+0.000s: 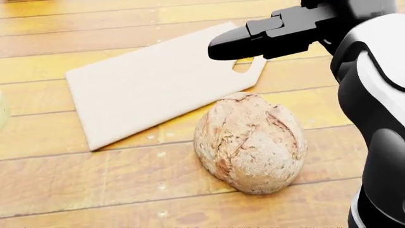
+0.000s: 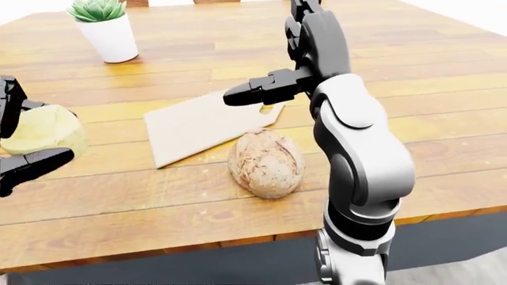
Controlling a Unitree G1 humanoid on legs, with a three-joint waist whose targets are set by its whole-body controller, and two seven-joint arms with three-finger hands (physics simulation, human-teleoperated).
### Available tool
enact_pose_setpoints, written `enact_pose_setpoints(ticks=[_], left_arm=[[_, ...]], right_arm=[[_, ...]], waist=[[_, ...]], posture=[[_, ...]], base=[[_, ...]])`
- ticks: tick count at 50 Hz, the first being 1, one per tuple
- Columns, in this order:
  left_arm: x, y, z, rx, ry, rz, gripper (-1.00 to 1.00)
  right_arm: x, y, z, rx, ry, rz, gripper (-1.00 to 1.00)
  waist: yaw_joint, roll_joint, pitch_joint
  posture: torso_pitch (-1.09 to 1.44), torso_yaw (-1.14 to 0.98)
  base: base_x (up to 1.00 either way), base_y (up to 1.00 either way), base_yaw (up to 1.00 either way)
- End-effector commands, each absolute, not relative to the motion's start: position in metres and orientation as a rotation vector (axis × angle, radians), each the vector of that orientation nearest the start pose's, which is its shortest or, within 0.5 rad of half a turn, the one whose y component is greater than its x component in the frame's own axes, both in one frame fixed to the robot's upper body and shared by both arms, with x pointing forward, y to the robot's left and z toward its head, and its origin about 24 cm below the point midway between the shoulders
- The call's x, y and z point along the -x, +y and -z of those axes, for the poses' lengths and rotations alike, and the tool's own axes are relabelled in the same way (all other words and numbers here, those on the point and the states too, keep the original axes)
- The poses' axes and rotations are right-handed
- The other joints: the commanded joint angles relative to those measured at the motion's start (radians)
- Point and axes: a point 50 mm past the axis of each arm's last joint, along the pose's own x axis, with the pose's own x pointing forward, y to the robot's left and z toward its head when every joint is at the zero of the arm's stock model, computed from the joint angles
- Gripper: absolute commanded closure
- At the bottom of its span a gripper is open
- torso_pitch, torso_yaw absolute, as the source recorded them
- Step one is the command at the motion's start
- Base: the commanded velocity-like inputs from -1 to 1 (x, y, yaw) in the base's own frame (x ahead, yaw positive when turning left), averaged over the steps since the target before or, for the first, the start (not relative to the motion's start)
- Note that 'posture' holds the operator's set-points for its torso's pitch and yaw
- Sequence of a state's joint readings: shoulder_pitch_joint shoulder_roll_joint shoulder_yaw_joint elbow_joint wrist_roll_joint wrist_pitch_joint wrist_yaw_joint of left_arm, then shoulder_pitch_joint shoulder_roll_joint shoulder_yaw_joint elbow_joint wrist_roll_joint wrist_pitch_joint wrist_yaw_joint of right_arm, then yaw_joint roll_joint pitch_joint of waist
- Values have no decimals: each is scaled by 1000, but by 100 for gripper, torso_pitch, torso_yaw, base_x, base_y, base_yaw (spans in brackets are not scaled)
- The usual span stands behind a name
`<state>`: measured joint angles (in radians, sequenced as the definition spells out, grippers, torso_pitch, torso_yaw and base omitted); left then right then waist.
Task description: Place the bread and cheese on the cutting board.
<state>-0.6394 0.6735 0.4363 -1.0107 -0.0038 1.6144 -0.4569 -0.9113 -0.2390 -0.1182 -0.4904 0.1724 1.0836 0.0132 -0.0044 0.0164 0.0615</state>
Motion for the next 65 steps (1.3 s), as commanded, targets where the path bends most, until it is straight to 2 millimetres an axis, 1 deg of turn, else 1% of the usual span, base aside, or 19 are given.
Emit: enact_pose_setpoints(ticks=[1, 6, 12, 15, 16, 17, 19, 20, 22, 23, 31, 33, 36, 40, 45, 50, 53, 63, 65], left_arm=[[-201, 234, -307, -390, -149, -120, 100], [-215, 234, -327, -380, -143, -106, 100], [-229, 232, -365, -354, -152, -92, 100], [-239, 229, -375, -322, -140, -91, 100], [-240, 226, -378, -332, -150, -92, 100], [-243, 228, -390, -331, -225, -129, 100], [-260, 231, -401, -348, -240, -143, 100], [-264, 231, -404, -354, -247, -147, 100], [-278, 227, -415, -383, -284, -151, 100], [-287, 225, -416, -384, -282, -147, 100], [-348, 197, -405, -356, -267, -28, 100], [-358, 188, -403, -406, -280, -28, 100], [-368, 174, -403, -387, -269, 19, 100], [-380, 155, -404, -385, -267, 60, 100], [-396, 141, -397, -360, -247, 82, 100], [-403, 127, -395, -353, -279, 107, 100], [-406, 117, -392, -293, -294, 129, 100], [-418, 99, -359, -275, -247, 129, 100], [-421, 97, -348, -274, -221, 130, 100]], right_arm=[[-285, -134, -321, 110, -399, -154, -100], [-285, -135, -321, 110, -399, -152, -100], [-286, -135, -321, 112, -398, -151, -100], [-286, -135, -321, 112, -398, -150, -100], [-286, -135, -321, 112, -398, -149, -100], [-286, -135, -320, 113, -398, -150, -100], [-287, -135, -320, 115, -397, -151, -100], [-286, -135, -320, 115, -397, -151, -100], [-286, -135, -320, 115, -398, -149, -100], [-287, -135, -320, 115, -397, -149, -100], [-285, -139, -321, 113, -400, -140, -100], [-284, -140, -322, 114, -401, -135, -100], [-284, -140, -322, 113, -402, -133, -100], [-284, -140, -322, 113, -401, -133, -100], [-283, -144, -324, 109, -405, -123, -100], [-283, -145, -324, 105, -407, -120, -100], [-282, -146, -326, 104, -410, -115, -100], [-279, -150, -330, 103, -418, -90, -100], [-279, -151, -331, 103, -419, -87, -100]], waist=[[-1, 1, -20], [3, 1, -20], [2, -4, -21], [3, -8, -18], [2, -8, -18], [3, -9, -18], [4, -12, -15], [6, -13, -16], [7, -15, -20], [8, -17, -20], [14, -30, -28], [16, -33, -31], [15, -36, -34], [14, -41, -35], [17, -46, -36], [17, -46, -37], [16, -48, -38], [15, -50, -38], [15, -50, -39]], posture=[[0, 0], [0, 0], [0, 0], [0, 0], [0, 0], [0, 0], [0, 0], [0, 0], [0, 0], [0, 0], [0, 0], [0, 0], [0, 0], [0, 0], [0, 0], [0, 0], [0, 0], [0, 0], [0, 0]], base=[[0, 0, 0], [0, 0, 0], [0, 0, 0], [0, 0, 0], [0, 0, 0], [0, 0, 0], [0, 0, 0], [0, 0, 0], [0, 0, 0], [0, 0, 0], [0, 0, 0], [0, 0, 0], [0, 0, 0], [0, 0, 0], [0, 0, 0], [0, 0, 0], [0, 0, 0], [0, 0, 0], [0, 0, 0]])
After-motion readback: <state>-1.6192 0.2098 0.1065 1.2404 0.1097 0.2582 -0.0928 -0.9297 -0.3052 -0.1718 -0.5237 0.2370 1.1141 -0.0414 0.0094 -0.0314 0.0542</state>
